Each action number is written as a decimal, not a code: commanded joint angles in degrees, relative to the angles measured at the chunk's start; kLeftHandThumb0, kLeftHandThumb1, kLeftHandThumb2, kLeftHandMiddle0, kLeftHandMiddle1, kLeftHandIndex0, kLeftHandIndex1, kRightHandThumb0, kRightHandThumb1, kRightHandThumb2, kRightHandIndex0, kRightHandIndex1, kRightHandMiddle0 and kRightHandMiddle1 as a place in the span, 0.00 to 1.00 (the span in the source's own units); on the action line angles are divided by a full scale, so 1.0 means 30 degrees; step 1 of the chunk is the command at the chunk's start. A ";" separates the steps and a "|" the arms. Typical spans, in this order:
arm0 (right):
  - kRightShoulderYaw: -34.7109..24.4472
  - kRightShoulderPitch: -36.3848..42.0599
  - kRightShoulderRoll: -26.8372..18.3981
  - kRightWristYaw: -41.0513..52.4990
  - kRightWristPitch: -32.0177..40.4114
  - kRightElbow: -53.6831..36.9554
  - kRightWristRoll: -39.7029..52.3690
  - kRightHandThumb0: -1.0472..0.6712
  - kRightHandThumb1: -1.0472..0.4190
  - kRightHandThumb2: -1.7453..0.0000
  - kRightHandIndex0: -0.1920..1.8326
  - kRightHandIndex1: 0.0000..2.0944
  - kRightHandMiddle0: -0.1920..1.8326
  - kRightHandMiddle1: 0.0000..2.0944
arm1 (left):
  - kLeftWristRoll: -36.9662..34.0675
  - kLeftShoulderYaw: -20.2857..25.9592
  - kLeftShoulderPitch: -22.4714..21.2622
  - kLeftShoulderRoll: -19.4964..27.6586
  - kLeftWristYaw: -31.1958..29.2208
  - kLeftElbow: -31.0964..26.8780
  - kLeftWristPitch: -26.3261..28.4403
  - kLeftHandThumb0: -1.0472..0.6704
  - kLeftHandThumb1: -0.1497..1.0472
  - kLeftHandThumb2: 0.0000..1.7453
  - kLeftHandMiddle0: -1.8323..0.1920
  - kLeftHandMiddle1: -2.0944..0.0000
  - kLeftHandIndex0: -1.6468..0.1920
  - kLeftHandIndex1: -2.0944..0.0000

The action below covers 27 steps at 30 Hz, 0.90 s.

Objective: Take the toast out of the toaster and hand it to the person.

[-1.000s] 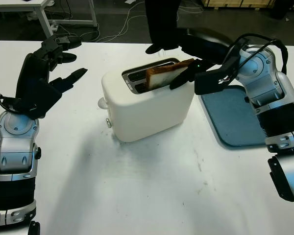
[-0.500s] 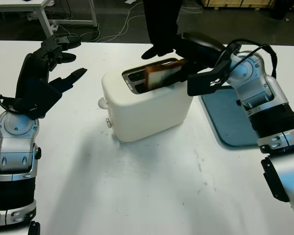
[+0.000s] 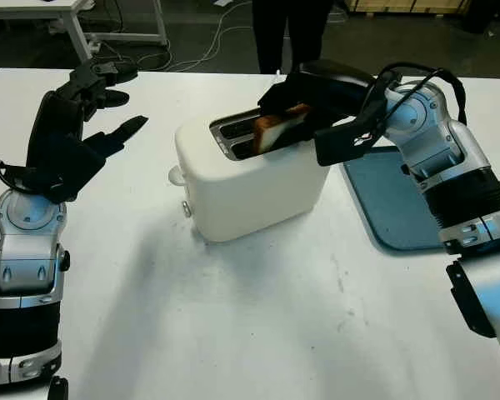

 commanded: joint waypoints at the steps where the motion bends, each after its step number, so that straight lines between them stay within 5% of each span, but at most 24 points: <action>1: 0.0257 0.0332 -0.0234 -0.0666 -0.1161 0.0351 -0.0674 0.40 0.17 0.98 0.56 0.83 0.44 0.83 | 0.0163 -0.0075 0.0011 0.0131 0.0100 0.0107 -0.0178 0.39 0.89 0.08 0.82 0.56 0.72 0.74; 8: -0.0789 0.0369 0.0189 -0.5383 -0.3112 0.1618 -0.1008 0.53 0.14 0.97 0.62 0.83 0.50 0.83 | 0.0025 -0.0071 -0.0057 0.0129 -0.0036 0.0217 -0.0306 0.39 0.89 0.07 0.82 0.55 0.72 0.74; 12: -0.2955 -0.0871 0.0992 -0.4782 -0.2519 0.3812 0.2303 0.56 0.13 0.97 0.59 0.83 0.48 0.83 | -0.0107 -0.0038 -0.0082 0.0103 -0.0083 0.0208 -0.0187 0.38 0.89 0.08 0.83 0.55 0.72 0.74; 19: -0.7924 -0.3073 0.2181 -0.4480 -0.1062 0.6388 0.8559 0.54 0.12 0.96 0.62 0.83 0.51 0.83 | 0.0043 -0.0053 -0.0030 0.0274 -0.0124 0.0245 -0.0369 0.39 0.89 0.07 0.82 0.55 0.72 0.74; 27: -1.0844 -0.3706 0.1457 -0.3736 0.1201 0.5958 1.1687 0.45 0.15 0.95 0.63 0.83 0.51 0.83 | 0.0021 0.0008 0.0066 0.0188 -0.0041 0.0152 -0.0232 0.39 0.89 0.08 0.82 0.56 0.73 0.74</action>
